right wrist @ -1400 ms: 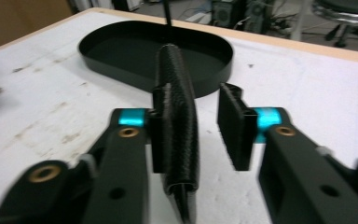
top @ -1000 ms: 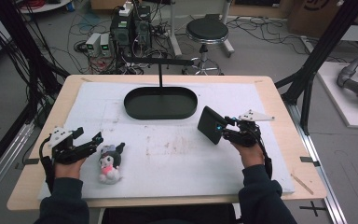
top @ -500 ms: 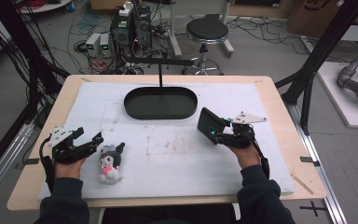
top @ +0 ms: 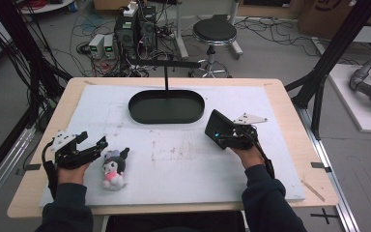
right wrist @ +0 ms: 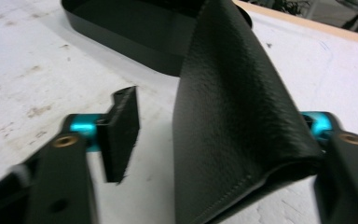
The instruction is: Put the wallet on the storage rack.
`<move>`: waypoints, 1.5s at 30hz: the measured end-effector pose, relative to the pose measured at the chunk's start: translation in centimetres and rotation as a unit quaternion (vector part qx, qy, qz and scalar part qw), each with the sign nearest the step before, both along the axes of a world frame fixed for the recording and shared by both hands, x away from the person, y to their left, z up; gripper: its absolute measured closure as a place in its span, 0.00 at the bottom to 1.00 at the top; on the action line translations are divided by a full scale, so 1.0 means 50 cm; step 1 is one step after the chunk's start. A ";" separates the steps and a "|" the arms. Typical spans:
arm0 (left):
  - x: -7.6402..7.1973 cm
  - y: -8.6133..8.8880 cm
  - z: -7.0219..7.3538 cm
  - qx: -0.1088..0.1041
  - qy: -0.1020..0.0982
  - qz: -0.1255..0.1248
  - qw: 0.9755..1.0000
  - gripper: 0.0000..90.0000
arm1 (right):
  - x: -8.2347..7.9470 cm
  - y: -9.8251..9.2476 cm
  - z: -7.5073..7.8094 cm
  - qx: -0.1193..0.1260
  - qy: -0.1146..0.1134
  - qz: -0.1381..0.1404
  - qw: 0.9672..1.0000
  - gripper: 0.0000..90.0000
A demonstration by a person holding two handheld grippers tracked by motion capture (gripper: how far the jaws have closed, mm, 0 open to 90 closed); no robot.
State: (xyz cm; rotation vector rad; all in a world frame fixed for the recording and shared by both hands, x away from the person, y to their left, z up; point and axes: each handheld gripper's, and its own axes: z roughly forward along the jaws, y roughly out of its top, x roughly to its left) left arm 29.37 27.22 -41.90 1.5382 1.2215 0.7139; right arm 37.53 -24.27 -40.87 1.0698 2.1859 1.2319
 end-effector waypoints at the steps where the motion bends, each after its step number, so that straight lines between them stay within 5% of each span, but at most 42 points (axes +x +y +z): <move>1: 0.000 0.000 0.000 0.000 0.000 0.000 1.000 0.25 | 0.000 0.000 0.000 0.000 0.000 0.000 1.000 0.52; 2: 0.000 0.000 0.000 0.000 0.000 0.000 1.000 0.25 | 0.003 -0.006 0.001 -0.002 0.011 0.002 1.000 0.73; 6: 0.000 0.001 0.000 -0.002 0.000 0.002 1.000 0.25 | 0.000 -0.005 0.005 -0.003 0.013 0.007 1.000 0.86; 20: -0.002 -0.002 0.000 0.002 -0.001 -0.004 1.000 0.25 | 0.021 0.049 0.065 0.007 -0.025 0.020 0.999 0.87; 31: -0.001 0.002 -0.001 0.001 -0.001 -0.003 1.000 0.25 | 0.099 0.140 0.129 0.010 -0.057 0.033 0.998 0.87; 40: -0.002 0.009 -0.001 -0.002 -0.002 -0.001 1.000 0.25 | 0.166 0.247 0.097 -0.034 -0.074 0.054 0.995 0.87; 45: -0.002 0.013 -0.002 -0.004 -0.003 0.001 1.000 0.25 | 0.197 0.277 0.060 -0.059 -0.069 0.027 0.996 0.87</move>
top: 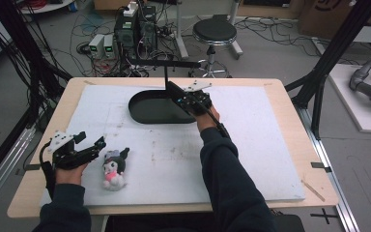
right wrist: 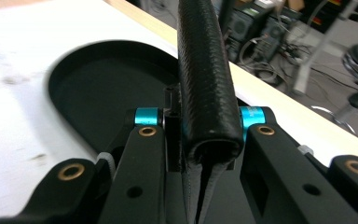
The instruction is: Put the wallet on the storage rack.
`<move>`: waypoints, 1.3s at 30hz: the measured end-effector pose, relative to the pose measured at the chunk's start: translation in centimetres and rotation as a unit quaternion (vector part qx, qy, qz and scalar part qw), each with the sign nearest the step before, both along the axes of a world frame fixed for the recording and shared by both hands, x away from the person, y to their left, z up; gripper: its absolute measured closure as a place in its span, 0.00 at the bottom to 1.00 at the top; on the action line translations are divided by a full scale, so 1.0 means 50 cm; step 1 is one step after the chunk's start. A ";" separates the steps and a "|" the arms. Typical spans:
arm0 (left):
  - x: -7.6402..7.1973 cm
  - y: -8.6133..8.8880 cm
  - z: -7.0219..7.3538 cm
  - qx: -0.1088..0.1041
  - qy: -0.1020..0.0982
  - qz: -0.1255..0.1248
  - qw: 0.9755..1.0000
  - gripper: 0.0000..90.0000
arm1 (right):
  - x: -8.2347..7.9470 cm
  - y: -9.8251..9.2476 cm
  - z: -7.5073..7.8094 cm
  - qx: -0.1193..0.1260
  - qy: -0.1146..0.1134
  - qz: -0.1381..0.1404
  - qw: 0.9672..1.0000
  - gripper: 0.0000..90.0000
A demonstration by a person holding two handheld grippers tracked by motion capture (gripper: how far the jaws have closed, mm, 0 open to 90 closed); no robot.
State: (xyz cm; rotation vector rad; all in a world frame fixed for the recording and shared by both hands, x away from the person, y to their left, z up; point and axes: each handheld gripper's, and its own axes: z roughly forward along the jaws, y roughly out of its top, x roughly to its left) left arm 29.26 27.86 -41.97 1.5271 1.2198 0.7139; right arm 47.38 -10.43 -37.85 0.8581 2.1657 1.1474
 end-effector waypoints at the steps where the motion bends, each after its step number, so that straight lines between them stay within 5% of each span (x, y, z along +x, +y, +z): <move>1: 0.000 0.001 0.000 0.000 0.000 -0.001 1.000 0.25 | 0.006 0.001 -0.005 0.000 -0.001 -0.009 1.000 0.87; 9: 0.001 0.002 -0.001 -0.001 0.000 -0.001 1.000 0.25 | 0.040 0.005 -0.028 -0.027 -0.030 -0.077 0.996 0.87; 13: 0.001 0.002 -0.001 -0.002 0.000 -0.001 1.000 0.25 | 0.049 0.013 -0.054 -0.037 -0.010 -0.090 0.995 0.83; 18: 0.001 0.002 -0.001 -0.002 0.000 -0.001 1.000 0.25 | 0.048 0.025 -0.062 0.009 0.001 -0.083 0.997 0.63; 25: 0.000 0.001 -0.001 -0.003 0.000 -0.002 1.000 0.25 | 0.038 0.032 -0.058 0.037 0.030 -0.047 0.998 0.51; 28: 0.000 0.000 -0.001 -0.001 0.000 -0.002 1.000 0.25 | 0.036 0.034 -0.054 0.072 0.045 -0.015 0.996 0.45; 35: 0.000 0.001 -0.001 -0.002 0.000 -0.002 1.000 0.25 | 0.036 0.017 -0.040 0.065 0.038 -0.029 0.997 0.46; 39: 0.001 0.003 -0.002 -0.003 0.000 -0.001 1.000 0.25 | 0.023 -0.007 -0.011 0.044 0.040 -0.013 0.998 0.46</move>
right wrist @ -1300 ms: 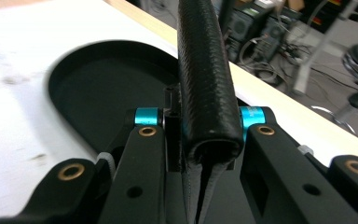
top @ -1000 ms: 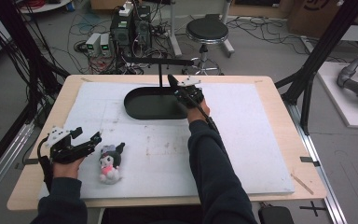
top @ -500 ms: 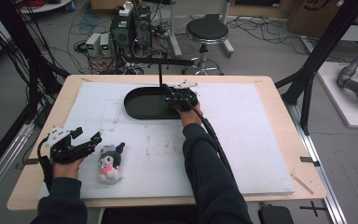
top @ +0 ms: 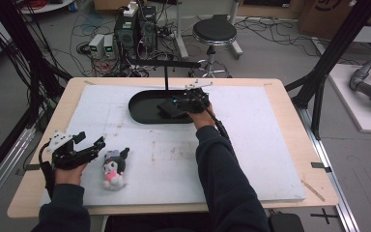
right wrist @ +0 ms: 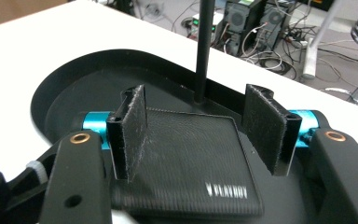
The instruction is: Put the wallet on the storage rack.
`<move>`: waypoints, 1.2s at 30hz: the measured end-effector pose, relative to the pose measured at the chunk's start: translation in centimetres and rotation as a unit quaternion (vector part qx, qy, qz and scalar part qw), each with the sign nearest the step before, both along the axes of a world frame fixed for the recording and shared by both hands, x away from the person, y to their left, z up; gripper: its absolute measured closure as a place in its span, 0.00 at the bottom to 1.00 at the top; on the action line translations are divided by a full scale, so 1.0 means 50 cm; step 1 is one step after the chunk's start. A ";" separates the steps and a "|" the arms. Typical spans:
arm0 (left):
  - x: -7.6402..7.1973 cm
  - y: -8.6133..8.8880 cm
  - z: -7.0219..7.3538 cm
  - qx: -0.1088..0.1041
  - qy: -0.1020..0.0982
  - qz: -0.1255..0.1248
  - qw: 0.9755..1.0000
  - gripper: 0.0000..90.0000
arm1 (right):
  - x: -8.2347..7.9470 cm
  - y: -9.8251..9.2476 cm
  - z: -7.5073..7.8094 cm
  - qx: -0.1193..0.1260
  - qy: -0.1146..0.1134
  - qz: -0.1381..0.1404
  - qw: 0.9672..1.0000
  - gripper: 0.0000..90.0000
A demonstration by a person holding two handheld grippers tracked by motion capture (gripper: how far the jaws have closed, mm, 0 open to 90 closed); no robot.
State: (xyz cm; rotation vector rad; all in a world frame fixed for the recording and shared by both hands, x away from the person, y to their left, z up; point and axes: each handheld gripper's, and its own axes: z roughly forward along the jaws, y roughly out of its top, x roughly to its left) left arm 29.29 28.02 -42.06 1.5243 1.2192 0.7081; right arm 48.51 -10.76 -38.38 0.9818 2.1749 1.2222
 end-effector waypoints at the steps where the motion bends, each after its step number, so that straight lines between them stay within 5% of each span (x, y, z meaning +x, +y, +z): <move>1: 0.000 -0.002 0.000 0.000 0.000 0.000 1.000 0.25 | -0.005 -0.008 0.007 -0.018 0.029 0.018 0.999 0.49; 4: -0.002 -0.006 0.002 0.002 -0.001 -0.001 1.000 0.25 | -0.011 -0.008 0.001 -0.043 0.053 0.031 0.997 0.48; 6: -0.001 -0.008 0.002 0.004 -0.001 -0.003 1.000 0.25 | -0.016 0.008 -0.023 -0.081 0.082 0.057 0.992 0.42; 12: 0.001 -0.011 0.002 0.005 -0.001 -0.005 1.000 0.25 | -0.009 0.061 -0.052 -0.121 0.031 0.008 0.992 0.47; 16: 0.002 -0.005 0.000 0.001 -0.001 -0.002 1.000 0.25 | 0.001 0.064 -0.054 -0.101 0.032 -0.011 0.994 0.46; 17: 0.001 -0.003 0.000 0.000 0.000 0.000 1.000 0.25 | 0.003 0.053 -0.049 -0.068 0.044 -0.005 0.997 0.45; 18: 0.000 -0.001 0.000 0.000 -0.001 0.001 1.000 0.25 | 0.003 0.053 -0.049 -0.068 0.044 -0.005 0.997 0.45; 23: 0.000 -0.004 0.001 0.000 -0.001 0.000 1.000 0.25 | 0.001 0.027 -0.038 -0.050 0.080 0.045 0.995 0.35; 30: 0.001 -0.005 0.001 0.002 0.000 -0.001 1.000 0.25 | -0.008 0.021 -0.038 -0.082 0.086 0.064 0.991 0.36; 32: 0.001 -0.005 0.001 0.002 -0.001 -0.001 1.000 0.25 | -0.007 0.026 -0.046 -0.096 0.090 0.059 0.990 0.37; 34: 0.002 -0.005 0.001 0.001 -0.001 -0.001 1.000 0.25 | -0.002 0.041 -0.054 -0.108 0.073 0.024 0.991 0.42; 36: 0.001 -0.005 0.001 0.001 -0.001 -0.001 1.000 0.25 | 0.000 0.043 -0.056 -0.101 0.067 0.019 0.992 0.42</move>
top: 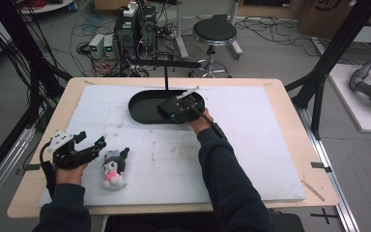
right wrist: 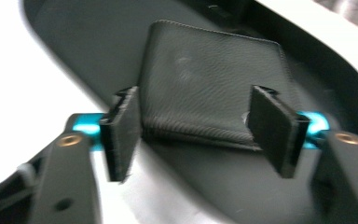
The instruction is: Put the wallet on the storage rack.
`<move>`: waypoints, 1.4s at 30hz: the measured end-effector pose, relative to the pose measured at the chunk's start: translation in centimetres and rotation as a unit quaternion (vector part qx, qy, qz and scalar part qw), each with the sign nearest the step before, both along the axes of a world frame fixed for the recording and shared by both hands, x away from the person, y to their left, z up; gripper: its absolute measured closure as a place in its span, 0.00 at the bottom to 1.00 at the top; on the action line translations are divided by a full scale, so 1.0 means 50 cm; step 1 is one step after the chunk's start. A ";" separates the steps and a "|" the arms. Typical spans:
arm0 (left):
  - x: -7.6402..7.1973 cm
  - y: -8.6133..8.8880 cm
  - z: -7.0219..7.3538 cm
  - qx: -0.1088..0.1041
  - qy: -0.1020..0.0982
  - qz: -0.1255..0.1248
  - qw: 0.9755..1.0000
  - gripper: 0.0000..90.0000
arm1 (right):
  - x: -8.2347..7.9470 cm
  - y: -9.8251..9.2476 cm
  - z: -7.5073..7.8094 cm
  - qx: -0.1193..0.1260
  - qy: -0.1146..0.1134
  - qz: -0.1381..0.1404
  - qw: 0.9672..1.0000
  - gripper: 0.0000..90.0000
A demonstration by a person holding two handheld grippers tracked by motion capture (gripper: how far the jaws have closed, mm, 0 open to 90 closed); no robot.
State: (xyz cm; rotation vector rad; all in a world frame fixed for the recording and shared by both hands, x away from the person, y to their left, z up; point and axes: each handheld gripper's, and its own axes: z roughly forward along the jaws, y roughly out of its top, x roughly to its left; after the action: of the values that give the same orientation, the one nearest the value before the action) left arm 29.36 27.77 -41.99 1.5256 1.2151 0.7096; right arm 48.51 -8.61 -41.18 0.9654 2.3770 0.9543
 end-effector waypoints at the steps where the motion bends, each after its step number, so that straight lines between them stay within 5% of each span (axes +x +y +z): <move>1: 0.000 0.001 0.000 0.001 0.000 -0.001 1.000 0.25 | 0.002 0.000 0.000 0.013 -0.002 -0.005 1.000 0.41; 7: 0.000 0.004 -0.001 -0.009 -0.002 -0.002 1.000 0.25 | -0.010 -0.050 0.039 0.049 0.003 -0.005 0.999 0.35; 11: -0.001 -0.003 -0.001 -0.018 -0.009 -0.015 1.000 0.21 | -0.040 -0.134 0.066 0.087 -0.013 -0.001 0.996 0.32; 17: 0.006 -0.014 -0.001 -0.019 -0.011 -0.030 0.999 0.20 | -0.090 -0.246 0.077 0.081 -0.015 -0.011 0.997 0.27; 18: 0.005 -0.015 0.000 -0.018 -0.011 -0.031 0.999 0.20 | -0.120 -0.286 0.073 0.080 -0.025 -0.011 0.996 0.27; 24: 0.003 -0.010 0.003 -0.022 -0.018 -0.023 0.999 0.21 | -0.213 -0.368 0.044 0.065 -0.054 -0.017 0.996 0.25; 28: -0.004 -0.005 0.004 -0.018 -0.020 -0.014 1.000 0.21 | -0.251 -0.409 0.026 0.087 -0.068 -0.037 0.993 0.24; 34: -0.010 -0.009 0.005 -0.011 -0.021 -0.010 1.000 0.22 | -0.255 -0.429 0.004 0.106 -0.055 -0.058 0.991 0.24; 42: -0.008 -0.014 0.008 -0.013 -0.019 -0.016 1.000 0.22 | -0.259 -0.437 0.009 0.106 -0.070 -0.065 0.990 0.24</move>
State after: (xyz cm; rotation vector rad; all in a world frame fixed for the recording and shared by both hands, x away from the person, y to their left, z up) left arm 28.95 27.07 -41.61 1.5005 1.1648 0.6973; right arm 35.57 -30.46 -40.72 1.0784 2.0997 1.2007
